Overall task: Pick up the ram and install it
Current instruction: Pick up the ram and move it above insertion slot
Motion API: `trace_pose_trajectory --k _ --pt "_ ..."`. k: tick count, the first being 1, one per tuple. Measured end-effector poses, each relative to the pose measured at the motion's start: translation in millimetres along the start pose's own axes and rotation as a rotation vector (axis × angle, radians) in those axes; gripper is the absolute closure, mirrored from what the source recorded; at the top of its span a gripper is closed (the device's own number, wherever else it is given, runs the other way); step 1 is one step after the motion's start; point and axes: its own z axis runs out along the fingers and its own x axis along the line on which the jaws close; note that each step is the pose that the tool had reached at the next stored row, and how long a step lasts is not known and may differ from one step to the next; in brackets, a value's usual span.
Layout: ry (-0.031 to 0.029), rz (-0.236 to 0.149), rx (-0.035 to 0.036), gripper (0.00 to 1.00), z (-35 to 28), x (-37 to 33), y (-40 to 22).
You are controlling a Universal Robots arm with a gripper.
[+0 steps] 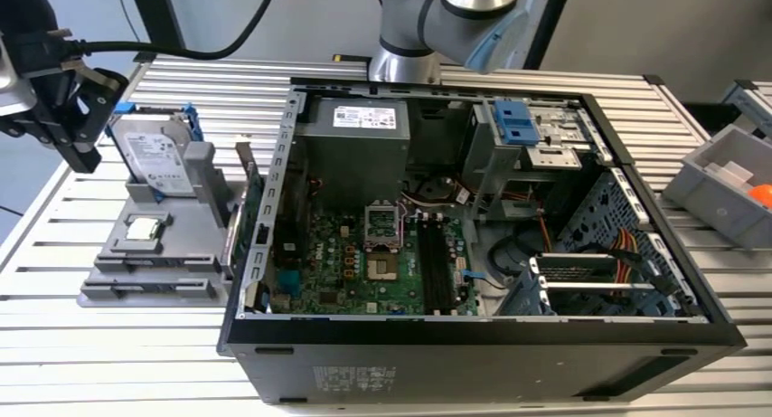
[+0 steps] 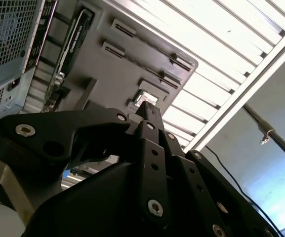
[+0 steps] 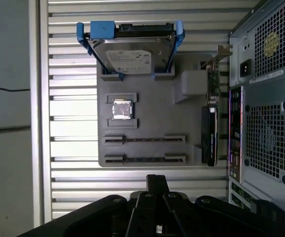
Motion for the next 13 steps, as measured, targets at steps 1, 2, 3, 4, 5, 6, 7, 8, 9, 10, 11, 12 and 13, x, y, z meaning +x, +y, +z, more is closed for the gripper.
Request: trace_pose_trajectory --k 1,2,3,4,5,6,7,8,9,10,11,12,13 --pt "0.0002 0.0 0.0001 1.0 -0.1 0.0 -0.5" --pt "0.0002 0.0 0.0001 1.0 -0.2 0.0 -1.0" --pt "0.0001 0.0 0.0 1.0 -0.1 0.0 -1.5" --pt "0.0001 0.0 0.0001 1.0 -0.2 0.0 -1.8" --pt "0.0002 0.0 0.0001 1.0 -0.2 0.0 -2.0" --pt "0.0002 0.0 0.0001 1.0 -0.2 0.0 -2.1" --pt "0.0002 -0.001 0.0001 1.0 -0.2 -0.1 -2.3" --pt "0.0001 -0.001 0.0001 1.0 -0.2 -0.1 -2.3" --pt "0.0001 -0.001 0.0001 1.0 -0.2 0.0 -2.3" --pt "0.0001 -0.001 0.0001 1.0 -0.2 0.0 -2.4" --pt "0.0001 -0.001 0.0001 1.0 -0.1 0.0 -2.4" --pt "0.0002 -0.001 0.0001 1.0 -0.2 -0.1 -2.4" --pt "0.0002 -0.001 0.0001 1.0 -0.2 0.0 -2.4"
